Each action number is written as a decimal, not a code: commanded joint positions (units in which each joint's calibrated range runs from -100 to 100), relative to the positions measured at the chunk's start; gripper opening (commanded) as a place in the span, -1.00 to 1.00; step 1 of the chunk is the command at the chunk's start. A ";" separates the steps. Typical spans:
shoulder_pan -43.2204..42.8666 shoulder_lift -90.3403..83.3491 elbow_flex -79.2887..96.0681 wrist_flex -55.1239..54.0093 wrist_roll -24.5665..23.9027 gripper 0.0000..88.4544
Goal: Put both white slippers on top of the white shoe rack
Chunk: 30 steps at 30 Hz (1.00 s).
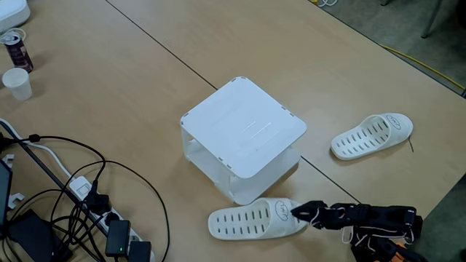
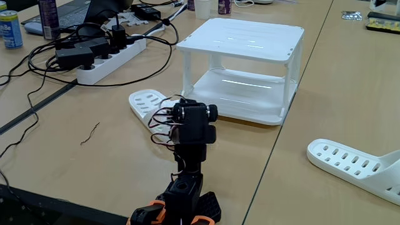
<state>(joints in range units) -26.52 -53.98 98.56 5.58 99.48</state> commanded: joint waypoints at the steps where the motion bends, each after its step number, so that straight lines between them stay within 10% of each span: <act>1: -2.51 -1.17 0.45 -0.49 0.52 -0.97; 7: -2.10 -1.17 0.17 -0.58 0.52 -0.69; 30: 4.40 -0.59 -3.34 -0.40 0.52 -0.68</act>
<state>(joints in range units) -20.00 -54.47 97.57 5.58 99.48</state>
